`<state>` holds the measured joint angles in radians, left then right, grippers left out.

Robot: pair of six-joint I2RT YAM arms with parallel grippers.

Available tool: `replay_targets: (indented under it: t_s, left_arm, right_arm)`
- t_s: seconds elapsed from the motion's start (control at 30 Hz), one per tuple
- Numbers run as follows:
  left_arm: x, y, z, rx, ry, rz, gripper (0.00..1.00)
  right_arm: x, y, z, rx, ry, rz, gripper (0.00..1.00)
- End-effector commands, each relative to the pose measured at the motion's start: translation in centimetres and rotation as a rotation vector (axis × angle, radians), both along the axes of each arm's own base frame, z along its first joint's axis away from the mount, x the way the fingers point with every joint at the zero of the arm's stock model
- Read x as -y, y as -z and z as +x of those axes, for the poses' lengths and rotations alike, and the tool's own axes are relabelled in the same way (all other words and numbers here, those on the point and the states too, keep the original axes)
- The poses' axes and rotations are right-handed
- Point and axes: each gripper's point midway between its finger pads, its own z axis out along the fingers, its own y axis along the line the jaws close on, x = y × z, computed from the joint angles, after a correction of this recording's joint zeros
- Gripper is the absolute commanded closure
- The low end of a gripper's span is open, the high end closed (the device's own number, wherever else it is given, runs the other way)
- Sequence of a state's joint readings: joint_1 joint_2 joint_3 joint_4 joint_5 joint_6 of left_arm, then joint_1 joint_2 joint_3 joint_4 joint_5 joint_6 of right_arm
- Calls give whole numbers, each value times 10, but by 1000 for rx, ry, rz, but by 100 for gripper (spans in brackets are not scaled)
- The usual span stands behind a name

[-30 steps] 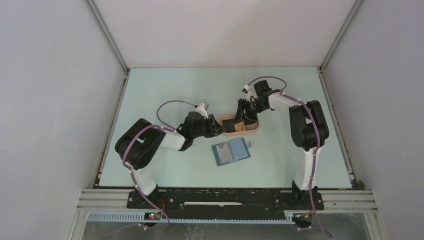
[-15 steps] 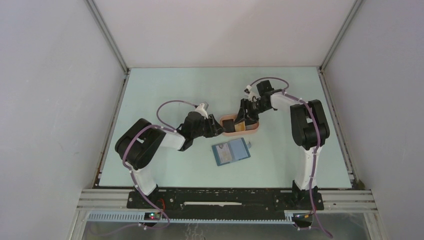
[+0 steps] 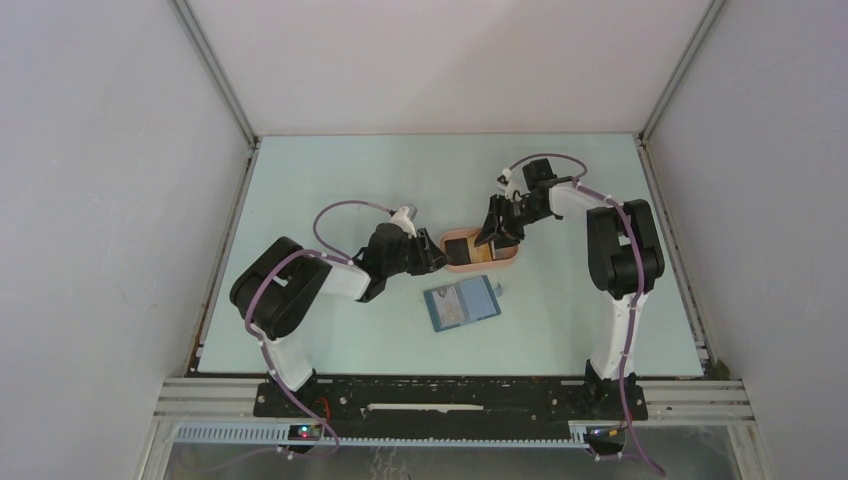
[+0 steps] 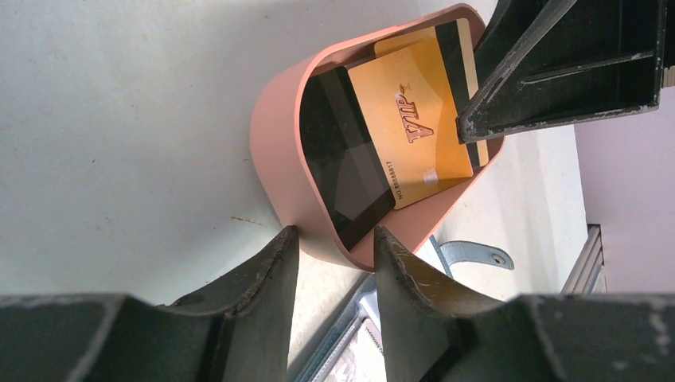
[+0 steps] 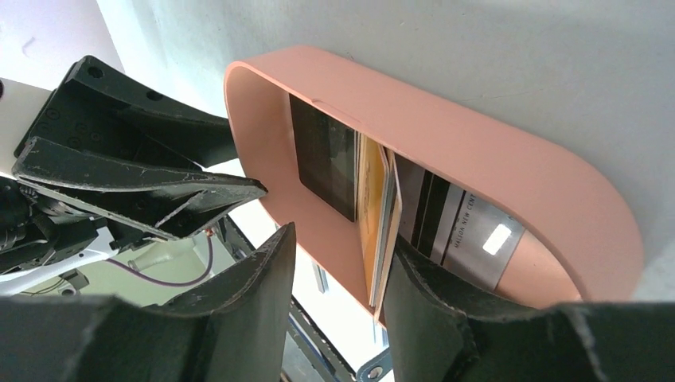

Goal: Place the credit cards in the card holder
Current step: Pick up the credit card from the storage box.

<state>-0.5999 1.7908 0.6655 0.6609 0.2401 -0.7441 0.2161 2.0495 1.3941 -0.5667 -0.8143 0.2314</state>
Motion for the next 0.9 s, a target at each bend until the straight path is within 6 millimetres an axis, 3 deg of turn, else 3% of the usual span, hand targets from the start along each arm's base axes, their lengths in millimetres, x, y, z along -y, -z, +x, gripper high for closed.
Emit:
replay_targets:
  t_s: [0.0, 0.37, 0.63, 0.87]
  left_arm:
    - [9, -24, 3, 43, 19, -33, 56]
    - [9, -24, 2, 42, 20, -32, 56]
    - [8, -24, 1, 43, 21, -32, 56]
    - [8, -25, 1, 46, 18, -32, 56]
  right_arm:
    - [4, -29, 10, 66, 9, 27, 50]
    - [13, -27, 13, 53, 29, 32, 64]
    - [20, -31, 15, 55, 45, 36, 67]
    - [23, -28, 15, 46, 49, 29, 83]
